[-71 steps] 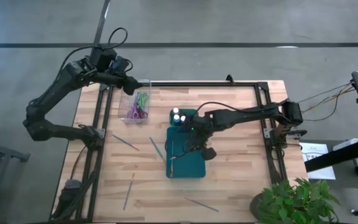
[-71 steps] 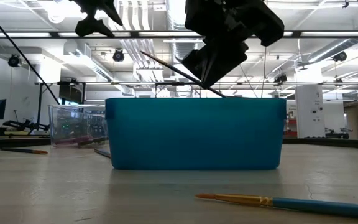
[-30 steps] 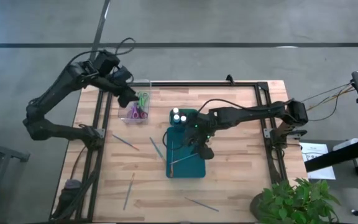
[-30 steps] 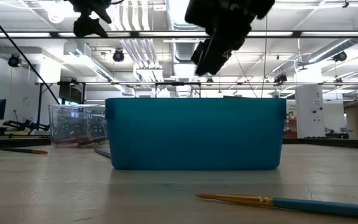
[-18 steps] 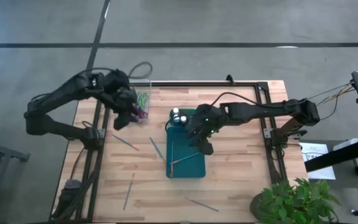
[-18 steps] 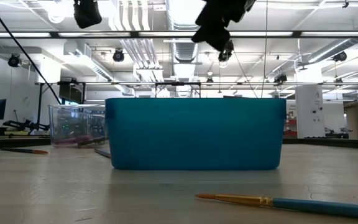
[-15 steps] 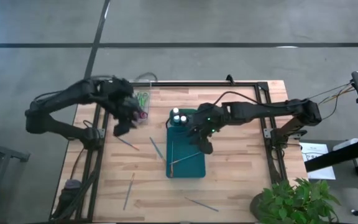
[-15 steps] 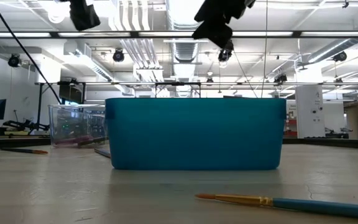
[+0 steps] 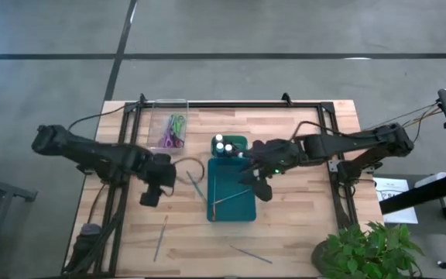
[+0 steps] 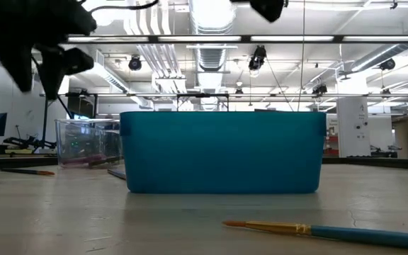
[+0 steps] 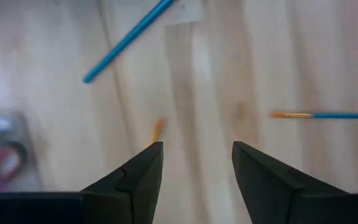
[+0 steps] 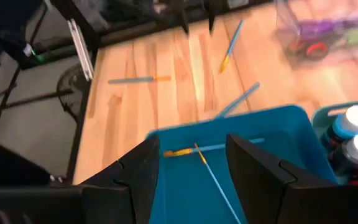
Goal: Pick & Place Paint Supplies
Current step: Put the blue paintbrush into the blue bin
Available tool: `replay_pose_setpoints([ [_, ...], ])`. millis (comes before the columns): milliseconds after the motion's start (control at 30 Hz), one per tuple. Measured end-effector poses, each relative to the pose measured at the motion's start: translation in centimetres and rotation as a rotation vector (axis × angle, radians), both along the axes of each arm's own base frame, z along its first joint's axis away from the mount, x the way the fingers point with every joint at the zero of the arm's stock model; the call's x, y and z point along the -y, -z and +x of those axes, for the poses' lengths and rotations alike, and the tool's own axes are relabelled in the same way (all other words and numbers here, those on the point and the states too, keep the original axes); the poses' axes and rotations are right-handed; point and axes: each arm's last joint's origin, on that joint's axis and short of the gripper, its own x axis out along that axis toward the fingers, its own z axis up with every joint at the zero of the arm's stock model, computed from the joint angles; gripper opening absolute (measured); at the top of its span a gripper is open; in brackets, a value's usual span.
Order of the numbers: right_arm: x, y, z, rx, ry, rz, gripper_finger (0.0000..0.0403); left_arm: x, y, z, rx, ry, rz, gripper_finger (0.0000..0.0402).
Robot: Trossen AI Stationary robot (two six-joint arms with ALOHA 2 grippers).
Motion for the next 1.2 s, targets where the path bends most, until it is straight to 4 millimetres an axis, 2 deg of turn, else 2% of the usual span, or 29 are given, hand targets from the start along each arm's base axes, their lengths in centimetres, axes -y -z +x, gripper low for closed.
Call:
replay_pose_setpoints([
  [167,-1.2,-1.8,-1.4,0.088,0.061,-0.029,0.0181,1.2,3.3,-0.6,0.040,0.023,0.141,0.0203],
  [300,-1.7,-2.9,-2.4,0.151,0.102,-0.055,0.0181,1.0,3.7,0.5,0.059,0.036,0.144,0.0203],
  [567,-1.4,-4.3,-3.6,0.219,0.133,-0.078,0.0181,-0.1,6.8,1.3,-0.067,0.003,0.087,0.0203],
  [933,-1.2,-5.1,-4.2,0.259,0.142,-0.102,0.0181,-0.1,9.8,2.5,-0.165,0.006,0.111,0.0202],
  [1033,-1.2,-5.1,-4.3,0.260,0.142,-0.102,0.0181,-0.2,10.5,2.8,-0.190,0.001,0.138,0.0188],
  [1200,-1.2,-5.1,-4.3,0.259,0.139,-0.104,0.0181,-0.3,11.0,3.0,-0.209,0.002,0.134,0.0128],
])
